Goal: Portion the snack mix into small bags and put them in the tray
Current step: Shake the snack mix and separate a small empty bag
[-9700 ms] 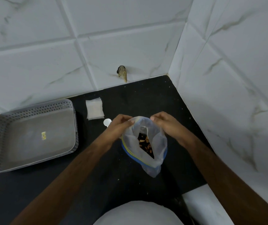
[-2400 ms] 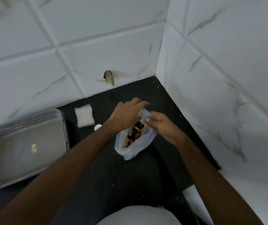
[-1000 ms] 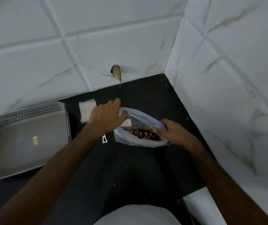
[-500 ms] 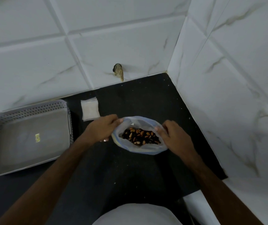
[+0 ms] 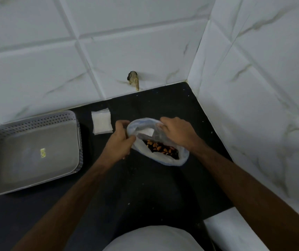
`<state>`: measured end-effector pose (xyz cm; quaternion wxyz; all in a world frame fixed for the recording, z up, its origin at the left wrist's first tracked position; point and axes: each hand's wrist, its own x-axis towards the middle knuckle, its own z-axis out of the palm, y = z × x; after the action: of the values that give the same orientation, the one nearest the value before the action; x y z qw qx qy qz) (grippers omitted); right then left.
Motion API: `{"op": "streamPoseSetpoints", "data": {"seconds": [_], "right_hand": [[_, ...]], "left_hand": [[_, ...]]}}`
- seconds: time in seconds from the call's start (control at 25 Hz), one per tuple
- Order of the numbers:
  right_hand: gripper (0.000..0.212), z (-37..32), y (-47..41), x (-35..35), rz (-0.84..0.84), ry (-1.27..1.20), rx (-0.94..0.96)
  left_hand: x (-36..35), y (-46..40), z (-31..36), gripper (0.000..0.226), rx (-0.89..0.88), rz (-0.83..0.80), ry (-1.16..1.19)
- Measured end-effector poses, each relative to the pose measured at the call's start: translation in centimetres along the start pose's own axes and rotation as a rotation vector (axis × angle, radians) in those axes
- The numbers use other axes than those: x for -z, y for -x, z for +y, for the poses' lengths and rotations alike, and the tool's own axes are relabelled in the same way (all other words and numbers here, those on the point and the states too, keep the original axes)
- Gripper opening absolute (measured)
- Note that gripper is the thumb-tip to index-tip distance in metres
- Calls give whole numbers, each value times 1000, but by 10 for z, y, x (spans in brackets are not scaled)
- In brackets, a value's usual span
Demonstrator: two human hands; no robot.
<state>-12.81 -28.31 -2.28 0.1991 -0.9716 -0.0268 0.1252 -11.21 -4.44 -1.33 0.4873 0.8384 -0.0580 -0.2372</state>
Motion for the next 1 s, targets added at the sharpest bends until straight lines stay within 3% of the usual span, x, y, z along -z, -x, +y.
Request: {"op": "streamPoseSetpoints", "data": {"seconds": [0.12, 0.2, 0.28, 0.36, 0.44, 0.68, 0.88, 1.0], "right_hand": [[25, 7, 12, 2, 60, -372, -326], [24, 9, 23, -4, 38, -527, -483], [24, 8, 34, -9, 32, -605, -519], [30, 9, 34, -10, 95, -469, -476], [32, 11, 25, -8, 165, -324, -438], [30, 15, 23, 1, 301, -279, -428], [25, 9, 36, -8, 112, -189, -460], [20, 7, 35, 1, 225, -117, -425]], "left_hand": [[-1, -12, 9, 55, -96, 108, -74], [-8, -16, 14, 66, -49, 16, -200], [-21, -14, 14, 72, 5, -142, -229], [-35, -12, 14, 64, -20, -167, -191], [-40, -16, 17, 59, -62, -84, -211], [-33, -17, 23, 60, -176, 68, -299], [-27, -15, 6, 54, -89, -7, -346], [-25, -13, 10, 52, -159, 64, -373]]}}
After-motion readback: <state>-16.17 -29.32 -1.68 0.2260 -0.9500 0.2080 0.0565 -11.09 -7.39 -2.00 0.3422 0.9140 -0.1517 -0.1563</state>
